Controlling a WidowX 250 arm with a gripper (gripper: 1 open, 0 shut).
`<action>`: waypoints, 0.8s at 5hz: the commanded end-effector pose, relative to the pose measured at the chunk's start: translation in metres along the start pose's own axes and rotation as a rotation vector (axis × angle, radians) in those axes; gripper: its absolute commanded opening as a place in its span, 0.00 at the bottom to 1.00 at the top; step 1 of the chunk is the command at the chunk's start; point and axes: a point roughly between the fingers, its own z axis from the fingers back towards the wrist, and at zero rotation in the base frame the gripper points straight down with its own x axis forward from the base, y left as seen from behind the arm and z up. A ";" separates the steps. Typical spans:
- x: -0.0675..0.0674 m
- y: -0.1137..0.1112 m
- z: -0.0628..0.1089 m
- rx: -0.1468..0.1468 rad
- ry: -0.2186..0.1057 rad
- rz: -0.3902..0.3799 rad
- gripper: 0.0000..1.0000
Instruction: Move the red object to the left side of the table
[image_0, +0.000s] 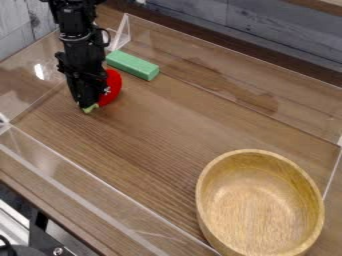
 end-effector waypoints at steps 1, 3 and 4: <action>-0.003 0.006 0.003 0.020 0.000 0.019 0.00; -0.001 0.003 0.002 0.019 0.008 0.020 0.00; -0.001 0.002 0.002 0.018 0.012 0.020 0.00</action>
